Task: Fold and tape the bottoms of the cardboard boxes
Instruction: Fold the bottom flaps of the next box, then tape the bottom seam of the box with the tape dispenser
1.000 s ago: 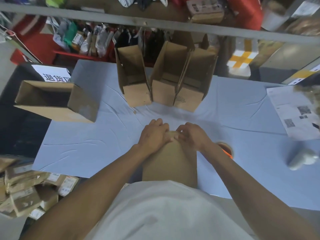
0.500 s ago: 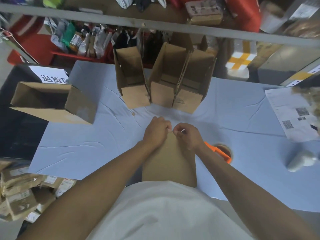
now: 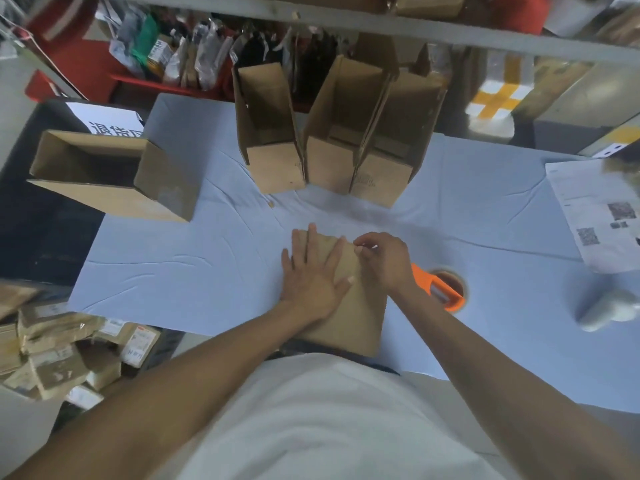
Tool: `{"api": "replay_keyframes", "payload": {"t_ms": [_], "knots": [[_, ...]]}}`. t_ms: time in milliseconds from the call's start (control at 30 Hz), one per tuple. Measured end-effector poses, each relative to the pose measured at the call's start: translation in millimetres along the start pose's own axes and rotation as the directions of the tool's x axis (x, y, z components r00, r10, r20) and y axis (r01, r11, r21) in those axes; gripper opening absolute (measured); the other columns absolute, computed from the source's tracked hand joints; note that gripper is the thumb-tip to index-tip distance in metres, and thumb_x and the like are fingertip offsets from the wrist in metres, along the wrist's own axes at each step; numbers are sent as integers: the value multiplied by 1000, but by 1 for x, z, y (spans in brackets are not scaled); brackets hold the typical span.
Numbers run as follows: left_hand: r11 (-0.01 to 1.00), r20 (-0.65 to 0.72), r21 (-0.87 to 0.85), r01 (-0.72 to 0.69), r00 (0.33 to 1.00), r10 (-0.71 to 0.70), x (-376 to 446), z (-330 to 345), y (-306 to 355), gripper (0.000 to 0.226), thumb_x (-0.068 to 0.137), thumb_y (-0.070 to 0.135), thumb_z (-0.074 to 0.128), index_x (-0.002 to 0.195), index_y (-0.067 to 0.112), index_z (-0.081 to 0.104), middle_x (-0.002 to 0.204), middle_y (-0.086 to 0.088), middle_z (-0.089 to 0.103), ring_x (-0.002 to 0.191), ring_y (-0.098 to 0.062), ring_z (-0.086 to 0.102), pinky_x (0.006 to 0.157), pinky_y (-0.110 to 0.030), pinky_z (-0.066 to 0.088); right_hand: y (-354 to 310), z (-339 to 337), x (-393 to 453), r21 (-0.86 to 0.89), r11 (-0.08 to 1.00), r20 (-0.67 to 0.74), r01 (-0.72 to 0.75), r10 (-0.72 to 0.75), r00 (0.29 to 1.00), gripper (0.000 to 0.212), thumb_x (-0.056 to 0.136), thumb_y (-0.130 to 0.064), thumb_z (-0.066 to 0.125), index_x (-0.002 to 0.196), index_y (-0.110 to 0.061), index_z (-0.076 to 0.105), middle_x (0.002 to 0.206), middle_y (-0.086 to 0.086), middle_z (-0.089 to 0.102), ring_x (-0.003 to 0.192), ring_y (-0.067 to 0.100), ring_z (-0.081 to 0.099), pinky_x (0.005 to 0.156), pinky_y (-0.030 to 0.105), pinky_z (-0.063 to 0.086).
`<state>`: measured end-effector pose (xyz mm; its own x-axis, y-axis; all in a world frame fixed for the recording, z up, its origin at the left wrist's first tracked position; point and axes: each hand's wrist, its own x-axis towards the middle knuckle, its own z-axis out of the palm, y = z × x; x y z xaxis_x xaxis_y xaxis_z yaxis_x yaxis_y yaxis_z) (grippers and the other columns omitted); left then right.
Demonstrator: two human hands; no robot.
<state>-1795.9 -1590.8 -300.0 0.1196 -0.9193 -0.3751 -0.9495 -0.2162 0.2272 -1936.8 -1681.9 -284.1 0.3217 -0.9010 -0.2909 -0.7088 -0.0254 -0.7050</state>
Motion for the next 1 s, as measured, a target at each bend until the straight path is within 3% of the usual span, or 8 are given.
{"api": "replay_keyframes", "payload": {"t_ms": [167, 333, 467, 533, 600, 733, 867, 1000], "knots": [[939, -32, 164, -301, 950, 310, 26, -21, -27, 70, 86, 77, 34, 149, 53, 15, 163, -12, -11, 147, -38, -16, 119, -55, -8, 25, -9, -34, -129, 989, 124, 67, -51, 991, 36, 89, -13, 61, 124, -20, 62, 101, 13, 60, 92, 29, 58, 79, 38, 44], [998, -63, -43, 51, 997, -53, 15, -8, 12, 58, 98, 50, 35, 150, 52, 9, 164, -4, -9, 148, -37, -10, 116, -53, -11, 23, 1, -46, -37, 997, -2, -71, 71, 997, 39, 88, -13, 60, 127, -16, 61, 92, 9, 66, 85, 20, 60, 69, 30, 40], [998, -64, 9, 57, 996, -57, 14, 5, 21, 71, 92, 60, 37, 152, 47, 2, 163, -3, -16, 148, -34, -17, 114, -52, -16, 33, -8, -58, 26, 996, 29, -89, 88, 996, 15, 86, -11, 58, 95, -10, 70, 75, 6, 65, 74, 20, 61, 69, 35, 48], [997, -63, 69, -22, 998, 27, 16, 4, 21, 81, 84, 74, 39, 151, 49, 1, 163, -2, -17, 148, -33, -19, 114, -52, -17, 52, -23, -62, -163, 984, -110, -72, 55, 992, 15, 87, -21, 59, 84, -8, 66, 76, 8, 62, 76, 25, 59, 65, 38, 49], [983, -28, 105, -150, 988, 153, 19, 5, 19, 86, 79, 81, 39, 150, 52, 2, 163, 0, -17, 148, -30, -21, 115, -51, -16, 77, -36, -69, -411, 903, -217, -127, 39, 975, 28, 87, -32, 64, 104, -9, 64, 94, 11, 63, 89, 30, 58, 66, 37, 48], [960, -37, 109, -258, 964, 263, 19, 9, 18, 87, 72, 86, 28, 149, 55, 4, 164, 4, -13, 148, -26, -20, 116, -50, -15, 110, -40, -81, -640, 762, -8, -102, 126, 992, 64, 82, -27, 69, 136, -16, 36, 118, 7, 57, 100, 31, 57, 66, 34, 40], [956, -55, 103, -274, 958, 281, 18, 10, 22, 84, 75, 83, 30, 150, 52, 9, 165, 0, -8, 149, -27, -17, 115, -48, -16, 115, -47, -78, -534, 836, -2, 129, -154, 988, 78, 72, 6, 56, 145, -16, 37, 115, 11, 62, 94, 34, 58, 65, 29, 38], [969, -101, 43, -244, 964, 247, 16, 2, 34, 65, 86, 64, 48, 146, 47, 30, 163, -5, 8, 149, -32, -2, 118, -50, -2, 108, -78, -73, -328, 945, -81, -14, -13, 997, 59, 88, -19, 50, 145, -13, 36, 104, 13, 63, 92, 33, 57, 69, 33, 38]]}}
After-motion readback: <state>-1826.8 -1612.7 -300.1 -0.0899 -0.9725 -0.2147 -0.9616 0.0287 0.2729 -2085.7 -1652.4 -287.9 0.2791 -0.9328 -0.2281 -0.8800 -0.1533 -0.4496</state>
